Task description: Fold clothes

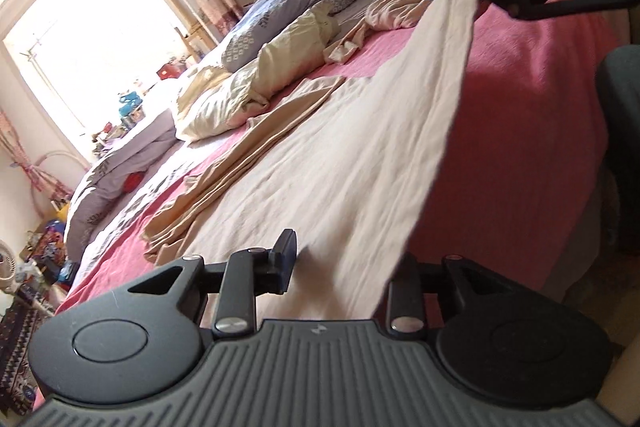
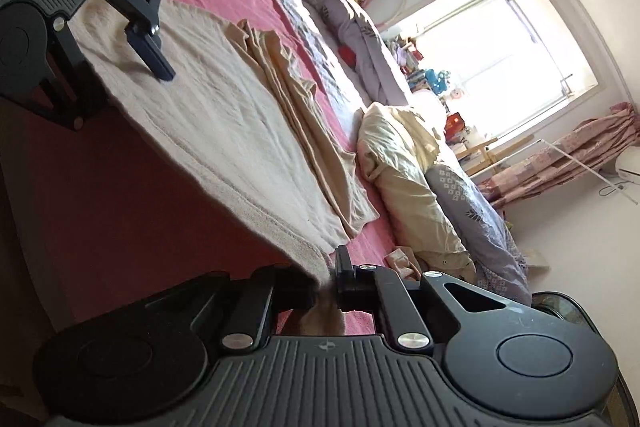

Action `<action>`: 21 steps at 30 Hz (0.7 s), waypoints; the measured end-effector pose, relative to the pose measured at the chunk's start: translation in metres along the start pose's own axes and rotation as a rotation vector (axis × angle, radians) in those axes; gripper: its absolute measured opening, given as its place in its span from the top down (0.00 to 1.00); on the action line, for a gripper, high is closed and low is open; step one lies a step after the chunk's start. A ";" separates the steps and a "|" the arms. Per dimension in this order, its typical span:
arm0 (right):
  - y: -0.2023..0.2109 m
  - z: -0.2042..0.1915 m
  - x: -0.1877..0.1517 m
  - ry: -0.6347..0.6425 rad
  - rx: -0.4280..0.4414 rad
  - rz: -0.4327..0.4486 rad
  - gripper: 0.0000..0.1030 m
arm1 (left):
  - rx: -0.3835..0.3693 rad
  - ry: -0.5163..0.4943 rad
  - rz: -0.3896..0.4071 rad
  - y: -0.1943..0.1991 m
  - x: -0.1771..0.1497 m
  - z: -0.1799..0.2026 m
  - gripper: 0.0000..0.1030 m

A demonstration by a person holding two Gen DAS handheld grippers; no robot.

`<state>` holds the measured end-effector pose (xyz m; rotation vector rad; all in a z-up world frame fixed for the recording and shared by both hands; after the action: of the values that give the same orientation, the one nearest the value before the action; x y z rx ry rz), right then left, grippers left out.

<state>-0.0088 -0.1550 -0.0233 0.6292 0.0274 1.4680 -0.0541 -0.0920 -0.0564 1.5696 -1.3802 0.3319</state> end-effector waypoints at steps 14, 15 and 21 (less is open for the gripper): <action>0.001 -0.057 -0.045 0.074 0.087 -0.086 0.81 | 0.217 -0.118 -0.107 0.011 -0.063 -0.061 0.60; 0.000 -0.061 -0.048 0.082 0.089 -0.095 0.79 | 0.218 -0.128 -0.109 0.011 -0.064 -0.059 0.60; 0.005 -0.067 -0.057 0.084 0.113 -0.116 0.90 | 0.201 -0.148 -0.060 0.021 -0.060 -0.054 0.86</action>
<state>-0.0469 -0.1826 -0.0974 0.6460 0.2103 1.3866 -0.0708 -0.0102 -0.0645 1.8282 -1.4444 0.3321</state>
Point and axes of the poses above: each gripper's, at about its wrist camera, not at the fingertips, and y roughly against the way its jaws point, z to its right, x to its top, the point moved 10 cm from there along -y, roughly the way its jaws point, and after that the axes turned 8 degrees about y, right-handed, at the moved point
